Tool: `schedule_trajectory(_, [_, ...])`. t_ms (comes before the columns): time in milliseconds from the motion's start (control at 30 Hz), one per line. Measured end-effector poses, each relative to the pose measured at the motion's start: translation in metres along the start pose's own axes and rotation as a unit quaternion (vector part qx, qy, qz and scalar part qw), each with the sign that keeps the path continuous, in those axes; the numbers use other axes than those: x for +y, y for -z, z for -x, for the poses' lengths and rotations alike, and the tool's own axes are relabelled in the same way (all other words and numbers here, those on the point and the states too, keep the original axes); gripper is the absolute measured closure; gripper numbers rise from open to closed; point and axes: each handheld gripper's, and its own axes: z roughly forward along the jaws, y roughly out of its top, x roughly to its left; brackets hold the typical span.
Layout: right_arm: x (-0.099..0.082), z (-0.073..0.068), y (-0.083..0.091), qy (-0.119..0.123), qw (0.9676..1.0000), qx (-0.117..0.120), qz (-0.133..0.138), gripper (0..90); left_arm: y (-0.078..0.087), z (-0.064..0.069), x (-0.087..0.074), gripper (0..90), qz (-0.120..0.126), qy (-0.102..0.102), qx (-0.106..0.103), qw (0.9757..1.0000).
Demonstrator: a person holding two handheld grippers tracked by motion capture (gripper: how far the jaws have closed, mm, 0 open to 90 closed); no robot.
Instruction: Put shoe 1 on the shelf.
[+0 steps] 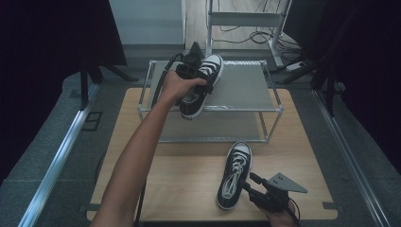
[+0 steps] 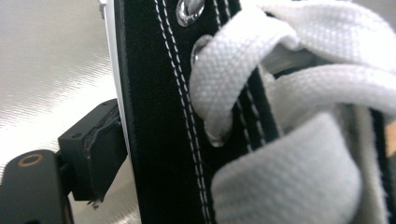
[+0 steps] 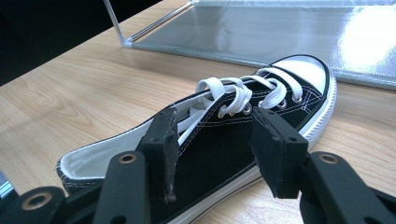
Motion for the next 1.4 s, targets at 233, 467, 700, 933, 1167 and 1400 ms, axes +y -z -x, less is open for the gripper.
schedule_trajectory(233, [0.000,0.002,0.001,-0.003,1.0000,-0.002,0.002,51.6,-0.006,-0.012,0.011,13.8,-0.001,0.041,0.020,0.9990])
schedule_trajectory(467, [0.001,0.002,0.002,-0.005,1.0000,-0.001,0.004,51.7,-0.009,-0.015,0.021,13.8,-0.006,0.065,0.033,0.9974])
schedule_trajectory(700, [0.001,0.004,0.003,-0.007,1.0000,-0.002,0.007,51.7,-0.012,-0.015,0.027,13.7,-0.006,0.081,0.040,0.9959])
schedule_trajectory(933, [0.001,0.004,0.003,-0.007,1.0000,0.000,0.006,51.8,-0.013,-0.017,0.030,13.7,-0.002,0.104,0.050,0.9933])
schedule_trajectory(1167, [0.002,0.004,0.003,-0.009,0.9999,0.000,0.008,51.9,-0.016,-0.024,0.033,13.6,-0.004,0.134,0.067,0.9888])
schedule_trajectory(1400, [0.002,0.005,0.003,-0.012,0.9999,0.000,0.006,52.2,-0.023,-0.027,0.041,13.5,-0.004,0.162,0.063,0.9848])
